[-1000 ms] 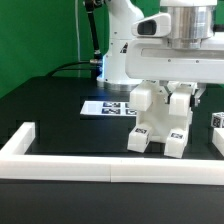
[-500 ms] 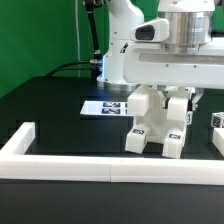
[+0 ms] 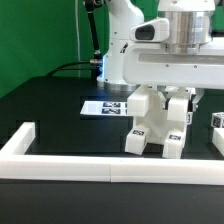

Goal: Assemble chair

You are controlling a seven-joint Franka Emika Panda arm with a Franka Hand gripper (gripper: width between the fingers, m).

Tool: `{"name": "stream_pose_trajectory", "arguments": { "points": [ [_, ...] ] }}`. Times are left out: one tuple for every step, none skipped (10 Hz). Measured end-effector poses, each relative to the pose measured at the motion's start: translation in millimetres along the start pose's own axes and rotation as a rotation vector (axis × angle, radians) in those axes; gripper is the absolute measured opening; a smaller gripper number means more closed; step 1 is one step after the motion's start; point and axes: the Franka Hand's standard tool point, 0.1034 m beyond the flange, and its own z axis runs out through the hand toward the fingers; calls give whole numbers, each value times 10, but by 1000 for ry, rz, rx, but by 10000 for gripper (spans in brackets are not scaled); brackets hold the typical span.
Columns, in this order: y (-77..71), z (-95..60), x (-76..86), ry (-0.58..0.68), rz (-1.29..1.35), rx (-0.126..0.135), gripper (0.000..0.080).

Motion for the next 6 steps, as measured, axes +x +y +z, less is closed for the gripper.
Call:
{"name": "stream_pose_trajectory", "arguments": {
  "points": [
    [0, 1, -1, 0, 0, 0, 289],
    [0, 2, -2, 0, 0, 0, 386],
    [0, 2, -2, 0, 0, 0, 386],
    [0, 3, -2, -1, 0, 0, 571],
    [0, 3, -2, -1, 0, 0, 634],
    [0, 3, -2, -1, 0, 0, 634]
  ]
}}
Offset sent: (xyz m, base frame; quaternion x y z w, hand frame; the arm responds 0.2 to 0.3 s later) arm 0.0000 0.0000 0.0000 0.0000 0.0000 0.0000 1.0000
